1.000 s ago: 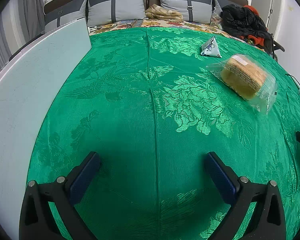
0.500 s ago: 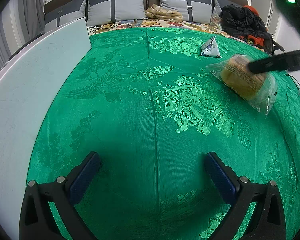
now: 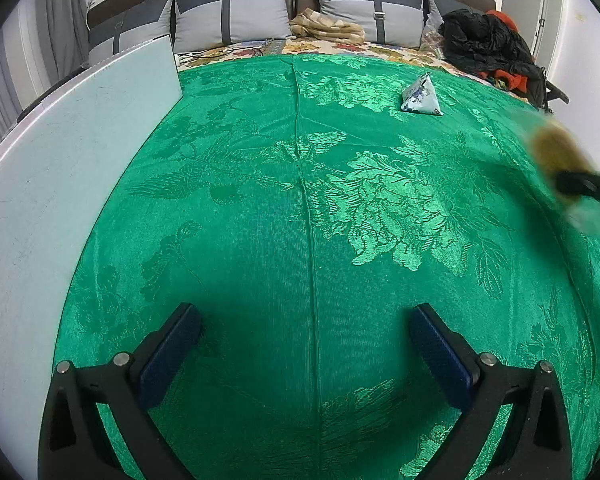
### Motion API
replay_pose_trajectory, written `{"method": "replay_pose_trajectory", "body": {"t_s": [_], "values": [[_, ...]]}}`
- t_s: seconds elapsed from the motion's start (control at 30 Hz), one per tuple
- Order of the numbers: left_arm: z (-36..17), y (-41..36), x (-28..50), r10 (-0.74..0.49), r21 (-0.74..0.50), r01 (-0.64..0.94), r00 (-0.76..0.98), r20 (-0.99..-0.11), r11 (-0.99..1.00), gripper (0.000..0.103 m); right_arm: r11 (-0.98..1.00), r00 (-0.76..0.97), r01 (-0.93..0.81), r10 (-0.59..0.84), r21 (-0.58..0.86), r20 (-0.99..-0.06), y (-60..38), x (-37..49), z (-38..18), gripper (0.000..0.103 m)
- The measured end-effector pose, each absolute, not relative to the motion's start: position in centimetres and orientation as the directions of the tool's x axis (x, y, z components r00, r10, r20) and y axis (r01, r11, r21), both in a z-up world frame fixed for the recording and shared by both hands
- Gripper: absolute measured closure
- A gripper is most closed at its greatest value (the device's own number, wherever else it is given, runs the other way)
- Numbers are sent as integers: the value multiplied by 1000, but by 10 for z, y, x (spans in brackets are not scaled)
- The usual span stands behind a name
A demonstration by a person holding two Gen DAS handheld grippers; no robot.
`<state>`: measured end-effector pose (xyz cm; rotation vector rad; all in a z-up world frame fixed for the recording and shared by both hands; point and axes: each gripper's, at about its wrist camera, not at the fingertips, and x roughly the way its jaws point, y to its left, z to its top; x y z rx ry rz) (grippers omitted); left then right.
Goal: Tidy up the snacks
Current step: 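Move the right gripper to the square bread and grasp it, then grasp the foil packet with the left gripper while the right holds the bread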
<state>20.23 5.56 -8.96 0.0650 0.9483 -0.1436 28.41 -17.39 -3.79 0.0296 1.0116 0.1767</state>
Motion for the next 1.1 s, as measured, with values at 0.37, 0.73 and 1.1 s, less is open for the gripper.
{"method": "replay_pose_trajectory", "body": {"t_s": [0.37, 0.73, 1.1], "values": [[-90, 55, 203, -93, -6, 151, 574, -814, 989, 0, 988, 617, 91, 42, 124, -786, -256, 211, -32, 28], [-45, -11, 247, -240, -13, 406, 515, -822, 914, 1, 973, 662, 125, 65, 195, -747, -272, 184, -37, 28], [-43, -119, 377, -179, 134, 518, 509, -842, 845, 2, 961, 686, 122, 100, 250, -720, -280, 181, -38, 28]]}}
